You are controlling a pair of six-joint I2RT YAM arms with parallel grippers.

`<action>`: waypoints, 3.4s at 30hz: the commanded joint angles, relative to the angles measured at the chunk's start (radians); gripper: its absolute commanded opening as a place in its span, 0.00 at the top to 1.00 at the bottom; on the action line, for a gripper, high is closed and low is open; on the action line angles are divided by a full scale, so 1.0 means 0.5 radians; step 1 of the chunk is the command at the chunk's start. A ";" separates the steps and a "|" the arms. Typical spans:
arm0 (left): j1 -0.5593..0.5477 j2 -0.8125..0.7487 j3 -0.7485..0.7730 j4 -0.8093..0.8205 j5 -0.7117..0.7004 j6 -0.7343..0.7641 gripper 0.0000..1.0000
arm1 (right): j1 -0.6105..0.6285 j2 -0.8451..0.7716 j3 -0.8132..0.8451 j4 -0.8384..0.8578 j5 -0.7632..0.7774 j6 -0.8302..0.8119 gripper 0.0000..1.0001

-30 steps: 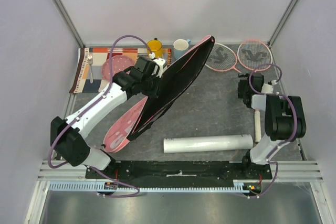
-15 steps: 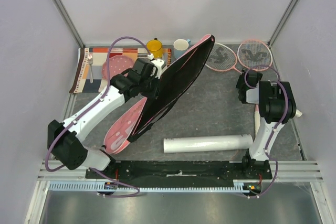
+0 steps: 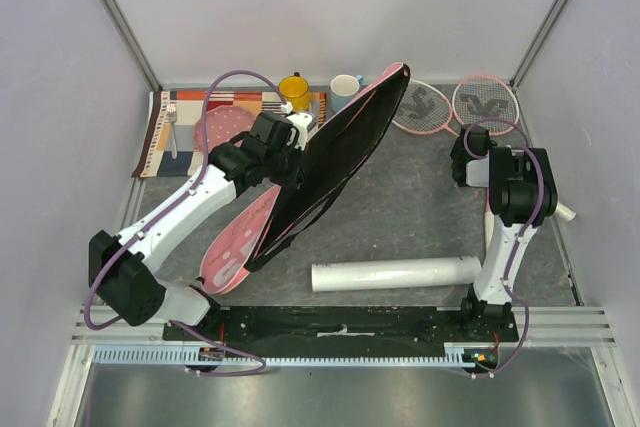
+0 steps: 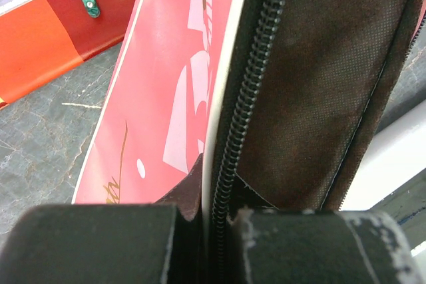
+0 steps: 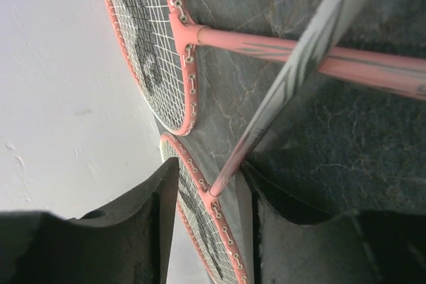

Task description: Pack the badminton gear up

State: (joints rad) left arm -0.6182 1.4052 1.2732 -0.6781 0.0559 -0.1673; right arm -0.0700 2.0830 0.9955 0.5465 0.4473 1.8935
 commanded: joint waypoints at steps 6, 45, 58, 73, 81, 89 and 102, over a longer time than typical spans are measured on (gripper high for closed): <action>0.003 -0.080 -0.012 0.141 0.045 -0.073 0.98 | -0.023 0.089 -0.009 0.014 0.011 -0.142 1.00; 0.003 -0.377 -0.169 0.531 -0.992 -0.261 0.98 | 0.057 -1.635 1.237 -2.645 -1.627 -2.346 1.00; -0.003 -0.485 -0.282 0.715 -0.873 -0.150 0.98 | 0.582 -1.620 1.565 -2.777 -1.566 -2.090 1.00; -0.025 -0.503 -0.387 0.819 -0.774 -0.135 0.98 | 0.640 -1.746 1.663 -2.955 -1.441 -2.152 1.00; -0.025 -0.653 -0.509 0.838 -0.790 -0.147 0.98 | 0.655 -1.611 1.823 -3.001 -1.349 -2.045 1.00; -0.040 -0.696 -0.558 0.868 -0.824 -0.273 0.98 | 0.974 -1.512 1.566 -2.692 -1.036 -1.705 1.00; -0.138 -0.764 -0.494 0.853 -0.440 -0.589 0.98 | 1.710 -1.258 1.289 -2.308 -0.067 -1.379 1.00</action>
State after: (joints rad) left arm -0.6743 1.0729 0.9882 -0.3351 -0.2787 -0.3225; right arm 0.7269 1.4666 1.6894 -0.7719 0.2199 1.1030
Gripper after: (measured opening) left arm 0.053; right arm 0.022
